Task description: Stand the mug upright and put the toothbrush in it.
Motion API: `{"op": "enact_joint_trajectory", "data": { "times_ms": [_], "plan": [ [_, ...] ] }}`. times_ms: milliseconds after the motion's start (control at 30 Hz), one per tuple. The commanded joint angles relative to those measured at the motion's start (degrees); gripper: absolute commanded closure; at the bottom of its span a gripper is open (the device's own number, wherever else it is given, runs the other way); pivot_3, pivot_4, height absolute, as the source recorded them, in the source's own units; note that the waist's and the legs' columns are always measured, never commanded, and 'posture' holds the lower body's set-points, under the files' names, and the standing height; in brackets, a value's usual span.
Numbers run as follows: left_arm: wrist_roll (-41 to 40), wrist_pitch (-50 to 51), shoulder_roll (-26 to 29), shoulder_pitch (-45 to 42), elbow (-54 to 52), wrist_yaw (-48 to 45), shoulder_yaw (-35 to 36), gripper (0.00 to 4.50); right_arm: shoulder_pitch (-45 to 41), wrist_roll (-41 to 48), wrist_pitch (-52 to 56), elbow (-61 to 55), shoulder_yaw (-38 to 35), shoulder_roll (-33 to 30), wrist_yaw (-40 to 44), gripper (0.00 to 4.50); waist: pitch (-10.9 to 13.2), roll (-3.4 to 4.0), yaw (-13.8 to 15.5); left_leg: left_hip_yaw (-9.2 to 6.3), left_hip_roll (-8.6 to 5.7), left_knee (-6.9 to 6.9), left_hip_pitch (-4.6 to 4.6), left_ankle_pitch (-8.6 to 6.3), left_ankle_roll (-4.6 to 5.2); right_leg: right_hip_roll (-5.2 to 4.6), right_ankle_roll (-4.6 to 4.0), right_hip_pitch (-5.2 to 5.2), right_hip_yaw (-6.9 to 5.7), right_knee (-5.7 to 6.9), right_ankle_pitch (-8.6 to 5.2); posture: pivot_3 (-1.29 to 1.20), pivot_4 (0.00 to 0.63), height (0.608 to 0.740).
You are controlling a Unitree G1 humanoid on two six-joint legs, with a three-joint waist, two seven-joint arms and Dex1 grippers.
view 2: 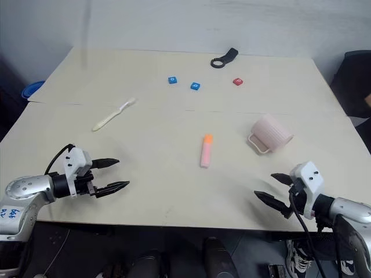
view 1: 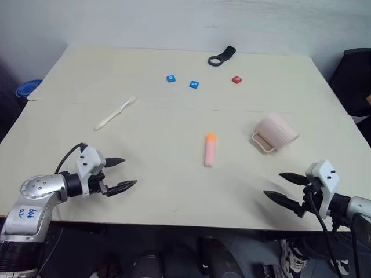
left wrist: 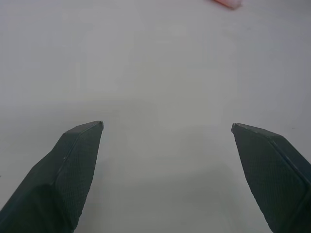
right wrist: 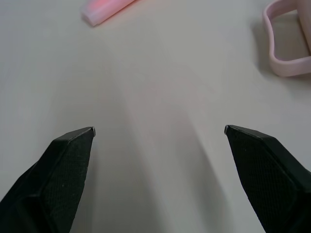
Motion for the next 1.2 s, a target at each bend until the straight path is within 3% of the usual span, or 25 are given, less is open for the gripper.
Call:
{"op": "enact_joint_trajectory", "data": {
  "times_ms": [33,700,833,933,1033,1200],
  "plan": [
    [0.1,-2.9,0.3,0.5,-0.6,-1.2,1.0,0.00,-0.7,-0.7,-1.1,-0.6,-0.9,-1.1,-0.4,0.04,0.0,0.00,0.0,0.00,0.01,0.00,0.00,0.00,0.00,0.00,0.00,0.00,0.00,0.00,0.00,0.00,0.150,0.740],
    [-2.8,2.6,-0.6,0.1,-2.1,2.0,1.7,0.00,-2.3,-0.4,1.5,-0.9,-0.2,0.5,-3.6,0.04,0.0,0.00,0.0,0.01,0.02,0.00,0.01,0.00,0.00,-0.01,0.00,0.00,0.01,0.01,0.00,0.00,0.150,0.740],
    [-4.1,3.9,-0.7,-1.1,-2.3,2.2,1.7,0.00,-3.0,0.4,4.4,-3.8,0.5,2.0,-7.4,0.04,0.0,0.00,0.0,0.00,0.01,0.00,0.01,0.00,0.00,-0.01,0.00,0.00,0.00,0.02,0.00,0.00,0.150,0.740],
    [-5.6,6.5,-0.4,-3.0,-3.2,2.7,1.8,0.00,-4.8,3.2,11.2,-9.7,1.7,7.0,-15.8,0.04,0.0,-0.01,-0.1,-0.01,0.03,0.00,0.01,0.02,-0.03,-0.01,0.00,0.00,0.01,0.05,0.00,0.00,0.150,0.740],
    [-8.3,9.6,1.0,-4.3,-4.7,1.4,3.0,0.00,-7.9,6.9,18.1,-18.5,6.9,16.4,-26.6,0.04,0.0,-0.06,-0.4,-0.04,0.09,-0.01,0.00,0.03,-0.07,-0.01,0.00,-0.03,0.01,0.10,0.00,0.00,0.150,0.740],
    [-7.5,9.9,4.8,-5.6,-6.2,-2.6,1.2,0.00,-15.0,1.7,22.7,-18.2,16.9,31.6,-43.1,0.04,0.0,-0.07,-0.5,-0.07,0.12,0.00,-0.01,0.08,-0.32,-0.02,-0.19,-0.13,-0.05,0.21,-0.10,0.00,0.150,0.740]
  ]
}}
